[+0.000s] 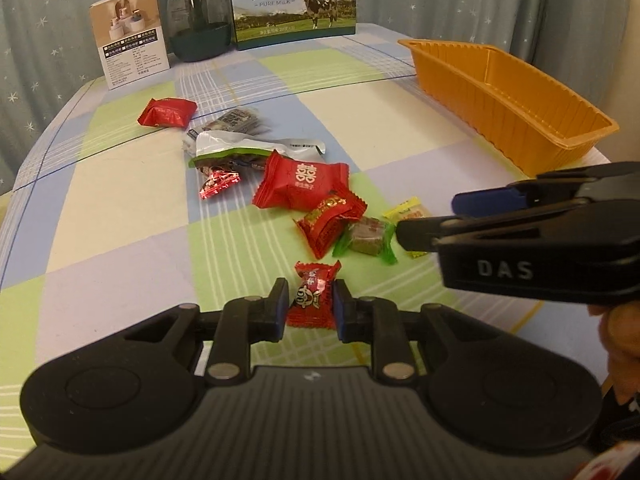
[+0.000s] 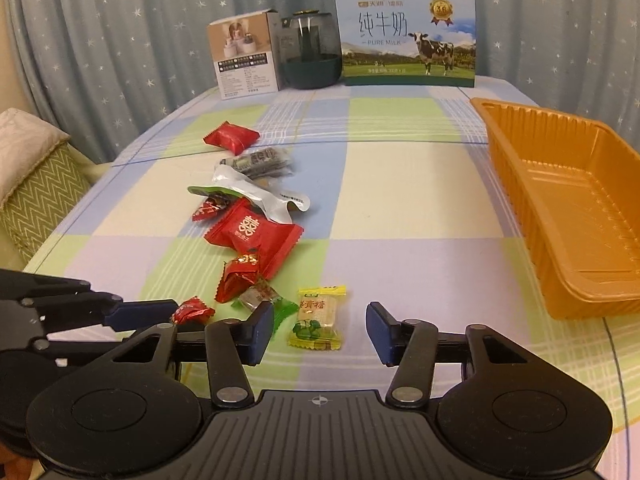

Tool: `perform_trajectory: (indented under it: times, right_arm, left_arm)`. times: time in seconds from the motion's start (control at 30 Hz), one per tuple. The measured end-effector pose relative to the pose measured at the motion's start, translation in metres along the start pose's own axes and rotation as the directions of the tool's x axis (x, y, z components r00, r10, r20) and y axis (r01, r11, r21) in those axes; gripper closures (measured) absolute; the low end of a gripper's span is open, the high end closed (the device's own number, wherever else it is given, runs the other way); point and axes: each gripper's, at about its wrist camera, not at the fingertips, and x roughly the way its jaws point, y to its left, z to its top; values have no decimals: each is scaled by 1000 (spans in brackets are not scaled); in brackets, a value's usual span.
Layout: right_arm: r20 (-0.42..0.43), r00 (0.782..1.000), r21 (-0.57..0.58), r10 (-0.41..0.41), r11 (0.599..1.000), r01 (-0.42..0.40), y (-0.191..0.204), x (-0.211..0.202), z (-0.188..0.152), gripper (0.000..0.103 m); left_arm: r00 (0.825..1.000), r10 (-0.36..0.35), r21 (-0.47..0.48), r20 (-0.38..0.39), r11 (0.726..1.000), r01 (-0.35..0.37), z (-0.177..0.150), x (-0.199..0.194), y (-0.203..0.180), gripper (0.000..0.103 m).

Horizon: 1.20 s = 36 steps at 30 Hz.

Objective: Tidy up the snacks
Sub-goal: 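Grasp the small red candy with the left tool while the right tool grasps the yellow candy, then carry both candies over the orange tray and open both tools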

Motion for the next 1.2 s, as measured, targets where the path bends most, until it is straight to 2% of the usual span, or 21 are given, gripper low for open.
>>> perform_trajectory:
  times: [0.27,0.33,0.37,0.5,0.6,0.77,0.97,1.2]
  right_arm:
    - [-1,1000,-41,-18,999,18,5,9,-2,63]
    - [3,1000,-55,-24,998,24,6,10,-2,76]
    - [4,1000,-62,-29,998,29,7,10,-2,78]
    - [11,999,-79,-47,996,48,7,7,-3,80]
    - [14,998,-60,-60,996,61,3,4,-2,81]
    - [23,997,-47,-70,996,71,-2,-7,-1,81]
    - [79,994,-44,-80,996,84,-6,-35,5,81]
    - [164,977,-16,-137,990,142,-32,-84,20,81]
  left_arm:
    - [1000,-2,8,22,1000,2,0,1,-3,74]
    - [1000,-2,17,24,1000,2,-1,1,-4,74]
    - [1000,0,21,26,1000,0,-1,1,-5,74]
    - [1000,7,34,26,999,-8,-1,1,-8,74]
    - [1000,11,39,21,999,-11,0,0,-9,86]
    - [999,22,37,26,999,-23,1,-7,-13,87]
    - [998,25,36,61,999,-27,13,-22,-25,87]
    - [994,-25,6,111,1000,24,39,-39,-58,87]
